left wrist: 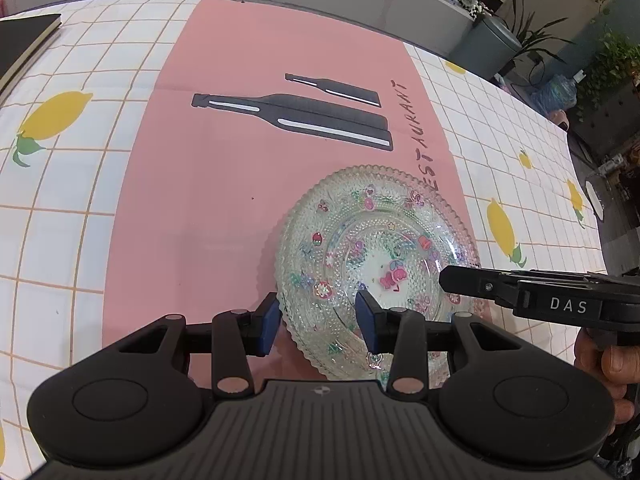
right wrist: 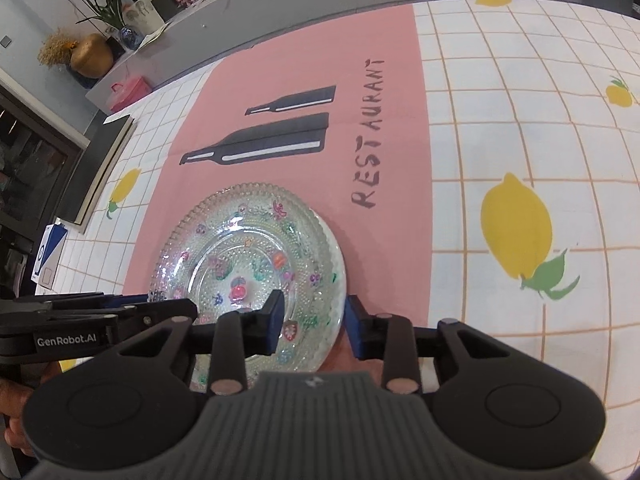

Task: Organize plates and bowls
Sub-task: 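Lower the glass plate onto the plate stack and open both tools, then move both tools to the rim of the nested steel bowl stack, then close both tools on the rim of the bowl stack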

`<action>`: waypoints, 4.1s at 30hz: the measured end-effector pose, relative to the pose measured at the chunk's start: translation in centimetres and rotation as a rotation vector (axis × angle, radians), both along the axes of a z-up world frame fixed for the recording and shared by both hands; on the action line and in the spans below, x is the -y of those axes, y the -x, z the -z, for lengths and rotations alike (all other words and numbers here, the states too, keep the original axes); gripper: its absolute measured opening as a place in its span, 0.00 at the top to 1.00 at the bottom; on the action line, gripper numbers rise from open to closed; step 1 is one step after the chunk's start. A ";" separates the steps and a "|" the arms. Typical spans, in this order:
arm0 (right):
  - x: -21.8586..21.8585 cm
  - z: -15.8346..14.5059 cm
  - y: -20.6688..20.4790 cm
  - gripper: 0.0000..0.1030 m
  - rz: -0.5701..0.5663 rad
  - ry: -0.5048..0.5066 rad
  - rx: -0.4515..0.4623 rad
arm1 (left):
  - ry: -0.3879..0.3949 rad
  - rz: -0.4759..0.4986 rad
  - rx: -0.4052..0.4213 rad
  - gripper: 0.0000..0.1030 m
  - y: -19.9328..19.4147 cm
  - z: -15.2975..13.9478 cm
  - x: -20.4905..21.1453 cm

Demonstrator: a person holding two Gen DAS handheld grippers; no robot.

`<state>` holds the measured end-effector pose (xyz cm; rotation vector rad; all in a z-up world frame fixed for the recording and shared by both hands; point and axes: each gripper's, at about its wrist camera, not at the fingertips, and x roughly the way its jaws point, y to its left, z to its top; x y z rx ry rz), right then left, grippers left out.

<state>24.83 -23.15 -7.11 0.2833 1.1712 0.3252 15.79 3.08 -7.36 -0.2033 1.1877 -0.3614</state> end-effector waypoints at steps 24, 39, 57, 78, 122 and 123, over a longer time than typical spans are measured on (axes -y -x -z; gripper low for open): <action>2.6 -5.6 3.6 0.38 0.046 0.024 0.179 | -0.095 -0.053 0.186 0.27 4.9 -6.7 -2.6; 3.9 -7.7 12.0 0.34 0.113 -0.048 0.258 | -0.013 -0.057 0.212 0.25 11.7 -6.8 -1.5; 2.1 -5.0 16.8 0.25 0.091 -0.075 0.187 | -0.016 0.028 0.189 0.18 16.7 -5.9 0.7; 2.1 -1.9 16.0 0.24 0.197 -0.190 -0.004 | -0.041 0.087 0.125 0.16 17.6 -3.2 3.3; 1.5 0.2 15.6 0.44 0.245 -0.241 -0.091 | 0.048 -0.046 0.068 0.48 17.1 -2.2 2.0; 1.5 0.1 15.6 0.45 0.249 -0.242 -0.093 | 0.045 -0.047 0.069 0.48 17.1 -2.3 2.0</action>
